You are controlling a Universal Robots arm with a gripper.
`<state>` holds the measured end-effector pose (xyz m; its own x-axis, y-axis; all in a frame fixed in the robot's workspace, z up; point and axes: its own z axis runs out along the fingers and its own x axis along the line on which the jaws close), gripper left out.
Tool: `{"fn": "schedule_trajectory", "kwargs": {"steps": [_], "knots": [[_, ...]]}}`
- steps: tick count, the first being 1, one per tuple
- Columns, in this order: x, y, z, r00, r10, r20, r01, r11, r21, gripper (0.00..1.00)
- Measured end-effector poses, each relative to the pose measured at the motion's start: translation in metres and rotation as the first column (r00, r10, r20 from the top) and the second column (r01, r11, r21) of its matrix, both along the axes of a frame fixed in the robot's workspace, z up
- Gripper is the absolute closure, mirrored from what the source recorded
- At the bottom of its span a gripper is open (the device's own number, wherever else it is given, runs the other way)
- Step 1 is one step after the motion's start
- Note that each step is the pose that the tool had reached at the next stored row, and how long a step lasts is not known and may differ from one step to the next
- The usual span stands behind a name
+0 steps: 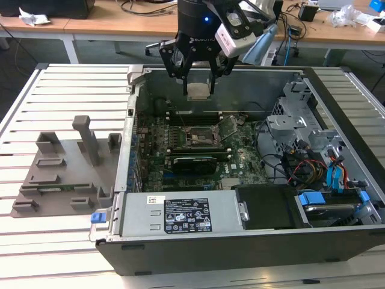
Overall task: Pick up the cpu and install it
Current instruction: 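Pick up the cpu and move it towards the insertion slot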
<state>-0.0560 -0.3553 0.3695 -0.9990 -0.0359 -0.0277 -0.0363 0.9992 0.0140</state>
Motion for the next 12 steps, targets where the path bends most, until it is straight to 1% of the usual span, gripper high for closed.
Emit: {"fn": "schedule_trajectory", "kwargs": {"steps": [7,11,12], "knots": [[0.0099,0.0028,-0.0035,1.0,0.0,0.0,0.0,1.0,-0.0001,0.45],[0.0158,0.0036,-0.0066,1.0,0.0,-0.0001,0.0,1.0,-0.0001,0.45],[0.0186,0.004,-0.0079,1.0,0.0,-0.0001,0.0,1.0,0.0,0.45]]}}
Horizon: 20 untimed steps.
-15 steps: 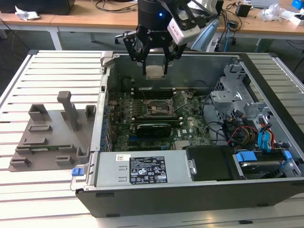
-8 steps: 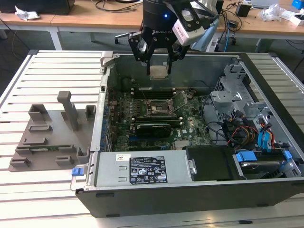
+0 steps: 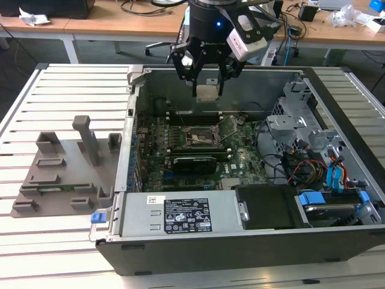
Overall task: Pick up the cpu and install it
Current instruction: 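Pick up the cpu and move it towards the insertion slot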
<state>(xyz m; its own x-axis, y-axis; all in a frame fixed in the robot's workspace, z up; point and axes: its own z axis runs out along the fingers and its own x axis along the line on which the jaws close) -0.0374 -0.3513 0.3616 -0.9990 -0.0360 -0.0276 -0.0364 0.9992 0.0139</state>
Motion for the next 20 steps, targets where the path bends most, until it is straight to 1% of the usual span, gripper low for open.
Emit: {"fn": "schedule_trajectory", "kwargs": {"steps": [2,4,6,9,15,17,20], "knots": [[0.0032,0.0005,-0.0011,1.0,0.0,0.0,0.0,1.0,0.0,0.45],[0.0094,0.0017,-0.003,1.0,0.0,0.0,0.0,1.0,0.0001,0.45],[0.012,0.0022,-0.0038,1.0,0.0,0.0,0.0,1.0,0.0001,0.45],[0.019,0.0036,-0.006,1.0,0.0,0.0,0.0,1.0,0.0,0.45],[0.0265,0.0052,-0.0085,1.0,0.0,0.0001,0.0,1.0,0.0001,0.45],[0.0276,0.0055,-0.0096,1.0,0.0,0.0,0.0,1.0,-0.0001,0.45],[0.028,0.0057,-0.0133,1.0,0.0,0.0001,0.0,1.0,0.0,0.45]]}}
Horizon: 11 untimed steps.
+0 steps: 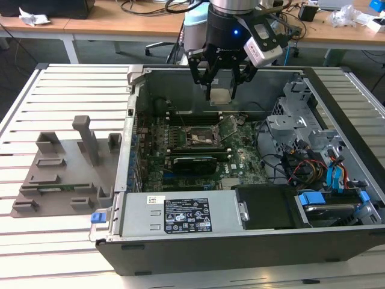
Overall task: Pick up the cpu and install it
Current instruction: 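Pick up the cpu and move it towards the insertion slot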
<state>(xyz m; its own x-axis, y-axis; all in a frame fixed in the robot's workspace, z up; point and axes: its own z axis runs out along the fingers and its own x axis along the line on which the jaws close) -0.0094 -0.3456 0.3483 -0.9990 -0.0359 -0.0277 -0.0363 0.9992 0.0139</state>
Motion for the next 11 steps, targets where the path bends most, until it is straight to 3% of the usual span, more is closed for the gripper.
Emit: {"fn": "schedule_trajectory", "kwargs": {"steps": [5,11], "knots": [[-0.0005,0.0004,-0.0073,1.0,0.0,0.0,0.0,1.0,-0.0001,0.45],[-0.0012,0.0005,-0.0116,1.0,0.0,-0.0001,0.0,1.0,-0.0003,0.45]]}}
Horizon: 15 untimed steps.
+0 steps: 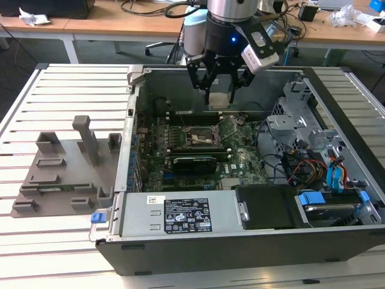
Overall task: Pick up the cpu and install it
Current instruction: 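Pick up the cpu and move it towards the insertion slot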
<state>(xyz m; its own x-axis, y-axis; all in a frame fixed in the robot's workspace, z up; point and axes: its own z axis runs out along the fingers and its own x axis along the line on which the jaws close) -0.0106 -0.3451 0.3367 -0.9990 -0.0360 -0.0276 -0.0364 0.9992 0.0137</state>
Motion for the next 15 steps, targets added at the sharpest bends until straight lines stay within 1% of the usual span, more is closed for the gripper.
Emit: {"fn": "schedule_trajectory", "kwargs": {"steps": [15], "knots": [[0.0,0.0,-0.0059,1.0,0.0,0.0001,0.0,1.0,0.0002,0.45]]}}
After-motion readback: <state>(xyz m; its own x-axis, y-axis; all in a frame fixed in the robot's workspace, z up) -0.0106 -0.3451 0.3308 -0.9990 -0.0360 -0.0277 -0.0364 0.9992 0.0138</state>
